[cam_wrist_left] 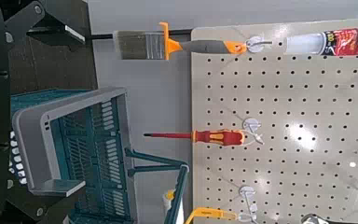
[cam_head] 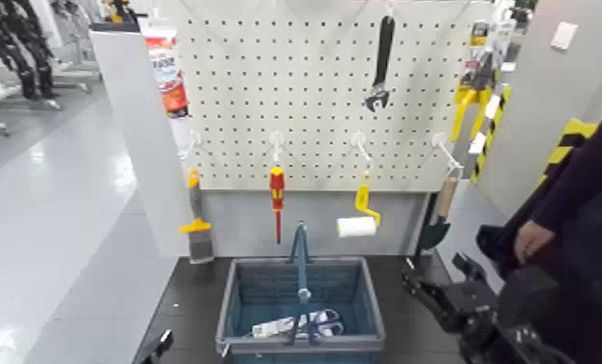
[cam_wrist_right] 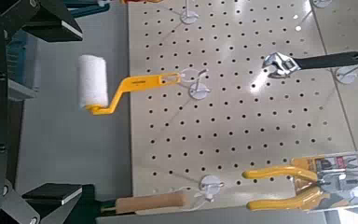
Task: Put the black wrench into the crate.
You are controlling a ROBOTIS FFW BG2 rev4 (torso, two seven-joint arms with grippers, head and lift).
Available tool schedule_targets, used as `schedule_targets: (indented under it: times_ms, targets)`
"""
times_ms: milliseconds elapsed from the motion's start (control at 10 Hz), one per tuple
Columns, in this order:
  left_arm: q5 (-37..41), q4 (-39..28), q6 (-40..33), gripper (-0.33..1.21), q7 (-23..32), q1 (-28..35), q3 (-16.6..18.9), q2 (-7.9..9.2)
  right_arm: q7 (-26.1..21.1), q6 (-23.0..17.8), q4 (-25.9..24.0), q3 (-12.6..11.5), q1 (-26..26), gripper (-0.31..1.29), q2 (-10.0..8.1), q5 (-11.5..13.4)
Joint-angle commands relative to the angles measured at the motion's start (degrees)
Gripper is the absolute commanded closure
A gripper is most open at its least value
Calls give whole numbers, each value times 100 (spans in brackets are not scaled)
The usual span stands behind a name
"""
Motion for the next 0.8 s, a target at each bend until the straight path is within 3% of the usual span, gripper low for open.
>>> schedule_targets:
  times_ms: [100,800]
  targets:
    - [9,-7,16,21,-1,-24,-28,10,186,229,162,-1,-521,15,-48,-30]
    - [53,2,95,21,-9,-138,-168,89,555,457,540,87,-1778,16,-268,-277]
